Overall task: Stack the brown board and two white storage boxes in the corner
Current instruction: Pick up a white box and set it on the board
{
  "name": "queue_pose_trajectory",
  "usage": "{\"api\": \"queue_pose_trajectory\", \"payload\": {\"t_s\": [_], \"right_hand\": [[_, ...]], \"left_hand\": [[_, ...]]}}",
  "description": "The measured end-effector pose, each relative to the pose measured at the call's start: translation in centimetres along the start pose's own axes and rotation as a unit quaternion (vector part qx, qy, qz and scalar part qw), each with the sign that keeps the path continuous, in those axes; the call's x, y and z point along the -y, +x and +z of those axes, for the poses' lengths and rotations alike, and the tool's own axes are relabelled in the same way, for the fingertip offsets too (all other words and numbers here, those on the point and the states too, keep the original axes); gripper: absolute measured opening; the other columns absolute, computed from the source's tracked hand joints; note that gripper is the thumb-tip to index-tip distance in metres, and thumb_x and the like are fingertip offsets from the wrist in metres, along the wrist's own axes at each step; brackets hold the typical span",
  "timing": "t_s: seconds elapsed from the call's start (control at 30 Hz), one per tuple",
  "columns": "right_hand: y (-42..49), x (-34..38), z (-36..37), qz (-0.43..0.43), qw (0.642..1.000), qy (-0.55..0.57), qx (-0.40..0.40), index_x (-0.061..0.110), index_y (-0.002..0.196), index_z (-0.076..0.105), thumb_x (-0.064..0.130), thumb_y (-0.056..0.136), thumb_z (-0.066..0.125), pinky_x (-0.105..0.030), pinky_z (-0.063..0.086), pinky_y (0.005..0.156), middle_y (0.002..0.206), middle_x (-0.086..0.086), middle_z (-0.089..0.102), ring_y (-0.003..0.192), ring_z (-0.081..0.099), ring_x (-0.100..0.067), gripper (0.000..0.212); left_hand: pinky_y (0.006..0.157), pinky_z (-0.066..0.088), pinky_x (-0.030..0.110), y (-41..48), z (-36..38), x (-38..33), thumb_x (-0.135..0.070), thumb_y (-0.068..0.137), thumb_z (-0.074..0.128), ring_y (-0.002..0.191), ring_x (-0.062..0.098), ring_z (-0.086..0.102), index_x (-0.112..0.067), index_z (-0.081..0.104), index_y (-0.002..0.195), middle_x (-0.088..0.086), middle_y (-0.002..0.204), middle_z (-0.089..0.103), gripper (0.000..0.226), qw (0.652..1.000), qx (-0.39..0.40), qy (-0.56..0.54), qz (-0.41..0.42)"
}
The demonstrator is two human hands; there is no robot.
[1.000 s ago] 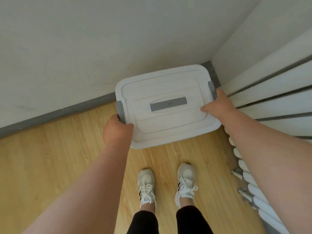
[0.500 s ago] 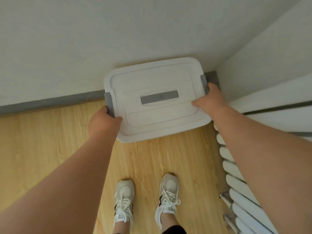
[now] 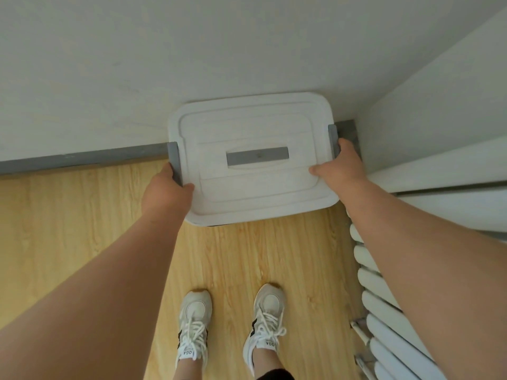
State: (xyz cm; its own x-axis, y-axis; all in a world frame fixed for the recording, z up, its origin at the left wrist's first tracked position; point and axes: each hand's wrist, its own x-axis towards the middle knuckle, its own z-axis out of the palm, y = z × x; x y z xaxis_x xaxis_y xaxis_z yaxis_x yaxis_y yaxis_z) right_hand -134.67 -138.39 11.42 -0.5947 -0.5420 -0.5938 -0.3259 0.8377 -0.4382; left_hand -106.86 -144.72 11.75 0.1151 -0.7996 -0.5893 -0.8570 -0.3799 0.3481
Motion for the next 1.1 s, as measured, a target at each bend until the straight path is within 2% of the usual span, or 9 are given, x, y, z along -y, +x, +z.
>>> {"api": "queue_pose_trajectory", "payload": {"t_s": [0.2,0.3,0.4,0.53,0.63,0.7,0.83,0.97,1.1], "right_hand": [[-0.3,0.6,0.3,0.014,0.999,-0.043,0.007,0.008,0.152,0.017,0.016,0.084,0.073,-0.035,0.041,0.098,0.148,-0.016,0.039,0.133,0.043,-0.031,0.089],[-1.1,0.8,0.7,0.018,0.998,-0.065,-0.014,0.013,0.153,0.016,0.024,0.086,0.07,-0.038,0.042,0.098,0.147,-0.018,0.037,0.131,0.043,-0.035,0.086],[-2.2,1.1,0.9,0.018,0.997,-0.064,-0.032,0.014,0.152,0.018,0.023,0.09,0.063,-0.04,0.042,0.097,0.145,-0.018,0.037,0.129,0.043,-0.035,0.077],[-4.4,1.7,0.6,0.009,0.997,-0.058,-0.041,0.014,0.151,0.023,0.022,0.092,0.06,-0.038,0.042,0.093,0.141,-0.017,0.04,0.127,0.045,-0.035,0.07],[-6.3,2.2,0.4,0.006,0.998,-0.055,-0.037,0.014,0.149,0.025,0.023,0.092,0.059,-0.039,0.043,0.092,0.141,-0.016,0.041,0.126,0.046,-0.035,0.067],[-8.1,2.7,0.4,0.0,0.998,-0.048,-0.034,0.013,0.149,0.026,0.024,0.093,0.059,-0.036,0.044,0.088,0.142,-0.017,0.041,0.125,0.047,-0.034,0.066],[-12.1,3.5,0.7,-0.005,0.999,-0.045,-0.02,0.013,0.153,0.022,0.026,0.095,0.058,-0.029,0.037,0.081,0.148,-0.015,0.038,0.129,0.046,-0.031,0.07],[-16.2,3.9,1.2,0.0,0.999,-0.039,-0.004,0.016,0.154,0.02,0.029,0.095,0.058,-0.031,0.042,0.085,0.152,-0.012,0.035,0.131,0.045,-0.03,0.071],[-20.2,4.5,1.6,-0.006,0.999,-0.036,0.019,0.019,0.154,0.02,0.03,0.096,0.056,-0.027,0.041,0.08,0.153,-0.011,0.035,0.128,0.047,-0.029,0.07]], "left_hand": [[0.094,0.042,0.04,0.6,-0.2,-0.7,-0.01,0.091,0.059,0.123,0.036,0.05,-0.008,0.026,0.145,0.015,0.137,0.049,0.063,0.991,0.106,-0.065,-0.052],[0.1,0.039,0.039,0.6,-0.5,-0.9,-0.012,0.092,0.06,0.129,0.035,0.046,-0.008,0.024,0.148,0.014,0.143,0.044,0.066,0.987,0.112,-0.103,-0.058],[0.111,0.034,0.043,-0.1,-0.6,-1.3,-0.015,0.092,0.058,0.139,0.034,0.036,-0.014,0.006,0.155,0.009,0.157,0.026,0.082,0.989,0.1,-0.102,-0.041],[0.105,0.039,0.042,-2.2,-1.5,-1.8,-0.02,0.094,0.052,0.14,0.035,0.036,-0.022,0.002,0.157,0.009,0.163,0.009,0.081,0.997,0.072,-0.016,-0.005],[0.107,0.037,0.04,-3.8,-2.5,-1.9,-0.023,0.095,0.051,0.146,0.031,0.026,-0.023,0.002,0.157,0.007,0.165,0.0,0.079,0.997,0.069,0.017,0.025],[0.107,0.037,0.039,-4.9,-3.6,-1.6,-0.024,0.096,0.051,0.148,0.029,0.022,-0.021,0.003,0.157,0.006,0.165,0.0,0.077,0.996,0.075,0.022,0.042],[0.094,0.044,0.036,-7.3,-5.4,0.1,-0.025,0.097,0.048,0.143,0.03,0.032,-0.022,0.009,0.157,0.003,0.164,0.006,0.072,0.993,0.092,0.037,0.064],[0.103,0.041,0.036,-10.5,-7.1,2.4,-0.028,0.099,0.045,0.148,0.026,0.021,-0.024,0.006,0.156,0.001,0.165,-0.002,0.069,0.988,0.124,0.061,0.072],[0.108,0.041,0.039,-13.4,-8.6,4.6,-0.029,0.1,0.044,0.147,0.026,0.024,-0.025,0.006,0.156,-0.001,0.165,-0.003,0.068,0.985,0.14,0.068,0.072]]}}
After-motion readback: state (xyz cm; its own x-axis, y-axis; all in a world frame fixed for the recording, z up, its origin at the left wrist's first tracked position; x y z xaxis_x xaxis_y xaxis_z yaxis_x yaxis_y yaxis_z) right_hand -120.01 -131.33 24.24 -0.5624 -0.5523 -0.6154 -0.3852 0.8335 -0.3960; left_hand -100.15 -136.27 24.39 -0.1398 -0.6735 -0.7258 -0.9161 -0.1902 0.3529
